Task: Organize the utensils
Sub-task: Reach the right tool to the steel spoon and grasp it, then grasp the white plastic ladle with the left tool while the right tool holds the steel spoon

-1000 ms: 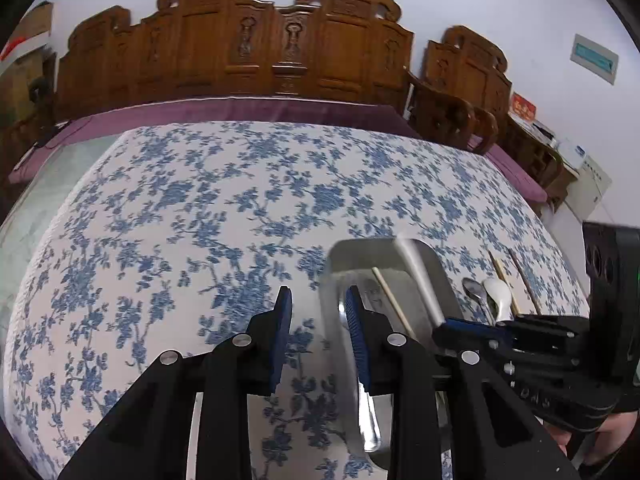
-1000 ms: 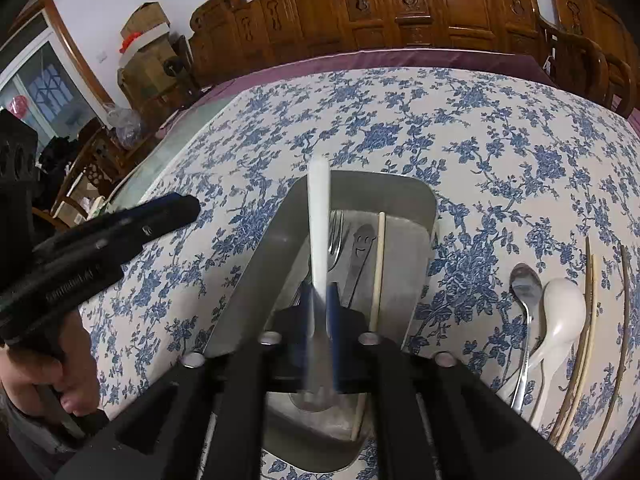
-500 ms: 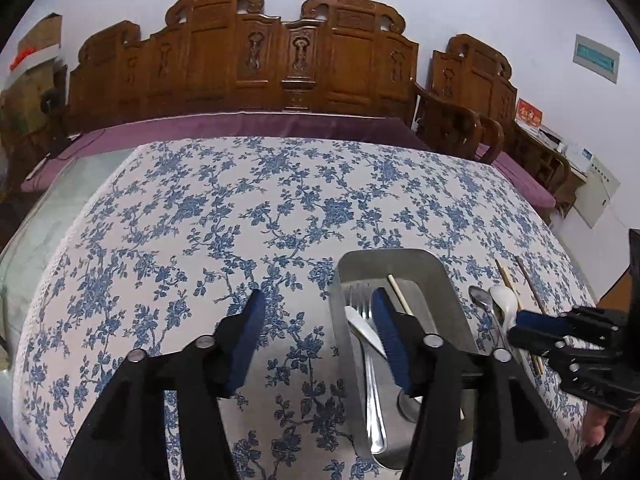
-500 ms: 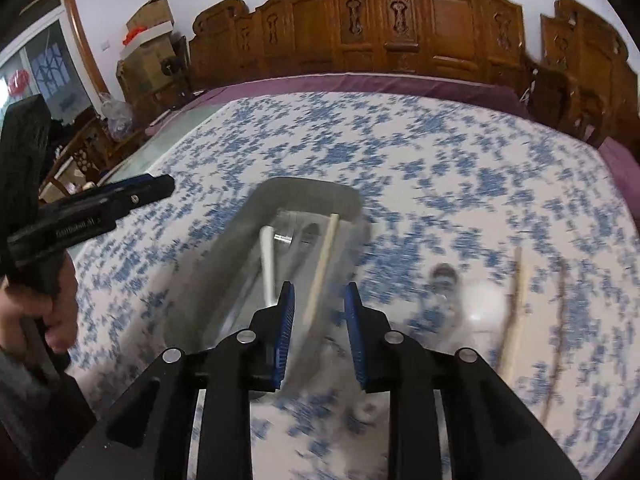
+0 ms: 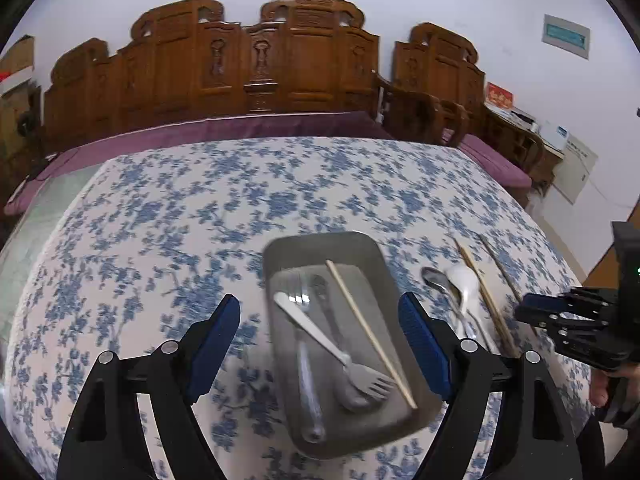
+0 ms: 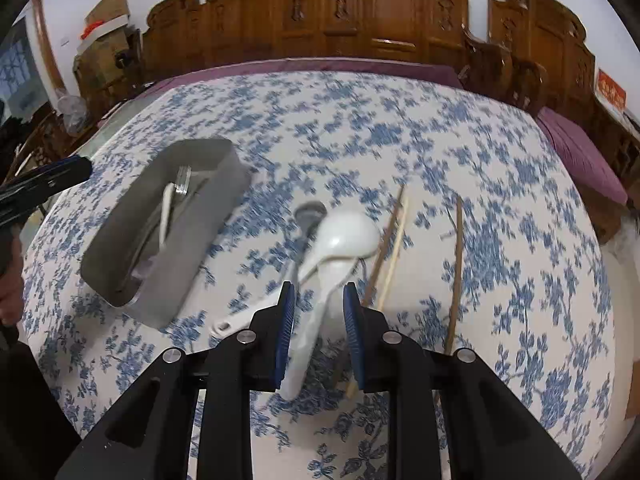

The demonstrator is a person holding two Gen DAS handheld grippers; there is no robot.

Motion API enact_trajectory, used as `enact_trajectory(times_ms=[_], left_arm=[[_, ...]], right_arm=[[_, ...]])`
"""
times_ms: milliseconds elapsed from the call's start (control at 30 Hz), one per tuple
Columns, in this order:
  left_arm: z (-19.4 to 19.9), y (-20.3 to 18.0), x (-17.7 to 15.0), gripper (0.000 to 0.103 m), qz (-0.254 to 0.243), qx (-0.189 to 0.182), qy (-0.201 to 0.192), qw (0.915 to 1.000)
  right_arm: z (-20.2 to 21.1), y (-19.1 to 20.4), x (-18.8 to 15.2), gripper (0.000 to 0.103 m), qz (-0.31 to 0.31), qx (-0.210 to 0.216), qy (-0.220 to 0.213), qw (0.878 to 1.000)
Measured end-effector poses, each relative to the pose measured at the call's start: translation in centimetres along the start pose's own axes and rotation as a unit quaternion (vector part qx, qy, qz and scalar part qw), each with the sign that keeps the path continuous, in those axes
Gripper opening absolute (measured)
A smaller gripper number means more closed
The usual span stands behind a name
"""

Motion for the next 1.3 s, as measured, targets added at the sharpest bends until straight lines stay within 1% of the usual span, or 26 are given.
enact_trajectory(times_ms=[100,167,500,633,800,900,1000,1100,1200,1300], left_arm=[[0.0,-1.5,-0.4,0.078,-0.012,-0.009,0.003,0.9999],[-0.1,-2.3,-0.6,0.078,-0.021,-0.011,0.004,0.9997],[-0.1,-4.2,-1.4,0.078,-0.035,-0.023,0.009,0.9991],[-0.2,-4.4,-1.5,0.078,-0.036,-0.024,0.01,0.999],[-0.2,-4.5,-1.5,0.078,-0.036,-0.024,0.009,0.999],[-0.3,-4.5,-1.5,0.078,-0.036,-0.024,0.01,0.999],[-0.3,-4.6,-1.5,0.078,-0.037,-0.025,0.009,0.999],[-0.3,-4.8,-1.5,0.078,-0.038,-0.027,0.009,0.9989],[-0.2,-4.9,-1.6,0.078,-0.04,-0.028,0.009,0.9987],[-0.1,-5.0,-1.6,0.078,-0.043,-0.028,0.009,0.9987]], right_arm=[[-1.0,-0.3,-0.8,0.026,-0.003,-0.002,0.011,1.0],[-1.4,-0.2,-1.1,0.024,0.0,-0.004,0.018,1.0],[-4.0,0.8,-1.5,0.024,0.009,-0.008,0.043,0.999],[-4.3,1.0,-0.7,0.024,0.002,-0.002,0.038,0.999],[-5.5,2.1,0.7,0.019,0.007,0.008,0.041,0.999],[-6.6,2.7,1.4,0.016,0.013,0.006,0.044,0.999],[-7.4,3.1,2.1,0.016,0.023,0.003,0.043,0.999],[-8.6,2.9,2.4,0.016,0.027,-0.004,0.055,0.998],[-9.9,2.6,2.0,0.016,0.034,-0.015,0.077,0.996],[-10.1,2.7,1.9,0.014,0.039,-0.016,0.076,0.996]])
Point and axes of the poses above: each gripper's, at about its wrist camera, not at the fingertips, and z roughly against the way its jaws point, y to its left, x to its top, the point moved 6 cm from there along -z, roughly the way its jaws point, and after that the axes turned 8 degrees about -y, right-handed, at the moved point
